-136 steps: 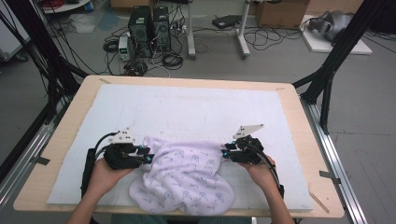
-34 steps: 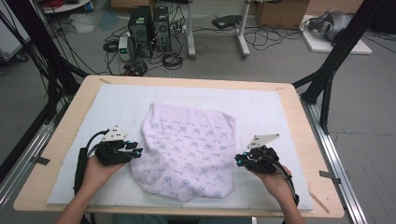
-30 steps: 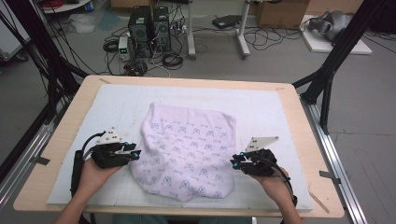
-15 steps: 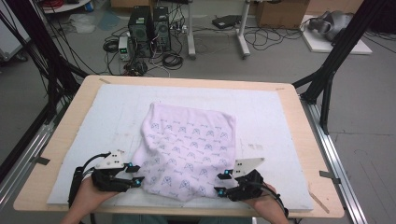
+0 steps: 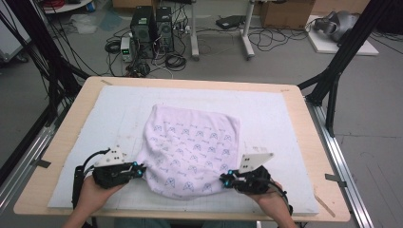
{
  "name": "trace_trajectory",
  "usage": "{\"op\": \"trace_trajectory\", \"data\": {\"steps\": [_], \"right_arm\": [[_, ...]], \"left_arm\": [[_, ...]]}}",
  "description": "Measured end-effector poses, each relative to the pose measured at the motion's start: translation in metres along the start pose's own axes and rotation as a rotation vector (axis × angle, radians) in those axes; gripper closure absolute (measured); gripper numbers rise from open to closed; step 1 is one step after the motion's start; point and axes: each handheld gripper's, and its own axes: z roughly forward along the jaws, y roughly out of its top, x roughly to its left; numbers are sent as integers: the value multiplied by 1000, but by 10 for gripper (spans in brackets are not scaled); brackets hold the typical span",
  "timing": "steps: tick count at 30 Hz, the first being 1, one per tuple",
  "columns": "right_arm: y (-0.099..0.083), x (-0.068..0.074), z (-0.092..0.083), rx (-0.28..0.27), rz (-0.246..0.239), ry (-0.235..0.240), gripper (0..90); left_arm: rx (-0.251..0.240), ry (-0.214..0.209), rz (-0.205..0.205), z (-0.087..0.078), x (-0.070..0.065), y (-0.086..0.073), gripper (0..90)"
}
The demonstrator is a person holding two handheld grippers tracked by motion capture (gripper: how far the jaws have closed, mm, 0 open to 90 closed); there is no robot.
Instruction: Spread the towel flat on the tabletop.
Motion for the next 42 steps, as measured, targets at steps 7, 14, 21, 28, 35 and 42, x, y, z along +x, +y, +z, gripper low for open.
{"op": "trace_trajectory", "data": {"steps": [7, 14, 21, 28, 35, 42], "right_arm": [[28, -51, -17, -3, 58, -170, 836], [21, -112, 18, 112, 201, -227, 837], [9, -134, 39, 129, 289, -213, 813], [16, -120, 11, 52, 248, -271, 692], [28, -85, -4, 22, 127, -268, 661], [39, -68, 13, 31, 69, -222, 650]], "left_arm": [[-74, 95, -53, 14, 31, 46, 852], [31, 144, -107, 64, 65, 60, 851], [134, 155, -162, 95, 82, 48, 817], [48, 176, -155, 59, 74, 56, 664], [-3, 97, -68, 40, 38, 70, 575], [12, -27, 6, 68, 1, 84, 537]]}}
